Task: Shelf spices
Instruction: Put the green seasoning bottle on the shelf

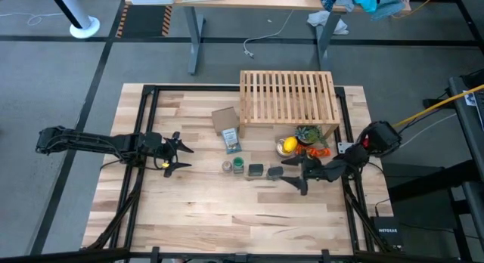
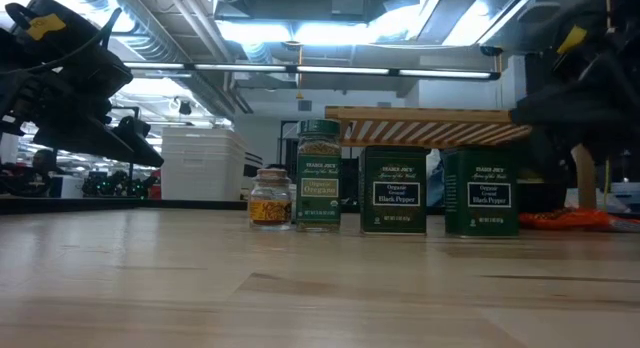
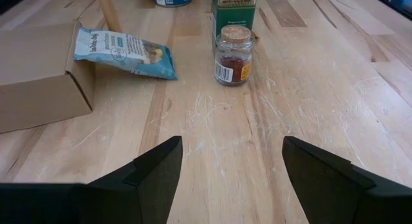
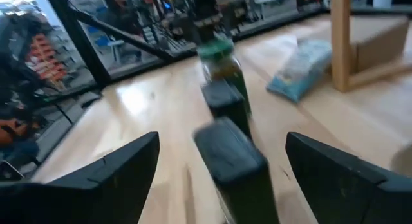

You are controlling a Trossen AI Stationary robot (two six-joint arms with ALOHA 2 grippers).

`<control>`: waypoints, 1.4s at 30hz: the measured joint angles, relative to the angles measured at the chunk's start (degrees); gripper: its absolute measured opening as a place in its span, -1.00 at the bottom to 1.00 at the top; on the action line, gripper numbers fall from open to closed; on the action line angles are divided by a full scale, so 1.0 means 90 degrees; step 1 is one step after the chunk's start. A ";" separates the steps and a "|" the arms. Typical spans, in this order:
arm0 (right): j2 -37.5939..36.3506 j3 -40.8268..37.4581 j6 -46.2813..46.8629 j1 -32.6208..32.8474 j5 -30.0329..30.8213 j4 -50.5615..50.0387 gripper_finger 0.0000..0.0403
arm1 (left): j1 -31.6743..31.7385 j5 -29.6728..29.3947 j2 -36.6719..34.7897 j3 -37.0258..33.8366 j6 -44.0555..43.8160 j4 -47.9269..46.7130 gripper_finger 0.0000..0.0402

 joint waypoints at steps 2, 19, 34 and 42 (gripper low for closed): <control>-0.0268 0.0002 -0.0185 0.0000 0.0002 0.0002 0.71 | 0.0000 0.0002 0.0002 0.0000 0.0002 0.0000 0.30; -0.3490 0.0015 -0.2318 0.0000 -0.0954 -0.0017 0.71 | 0.0000 -0.0023 0.0000 0.0000 0.0178 0.0003 0.30; -0.5614 0.0349 -0.2366 0.0000 -0.3350 -0.0739 0.71 | -0.0001 -0.0567 0.0002 -0.0002 0.0672 0.0697 0.30; -0.6513 0.1238 -0.2512 -0.0005 -0.3545 -0.3071 0.71 | -0.0041 -0.0427 0.0002 -0.0002 -0.1779 0.3472 0.30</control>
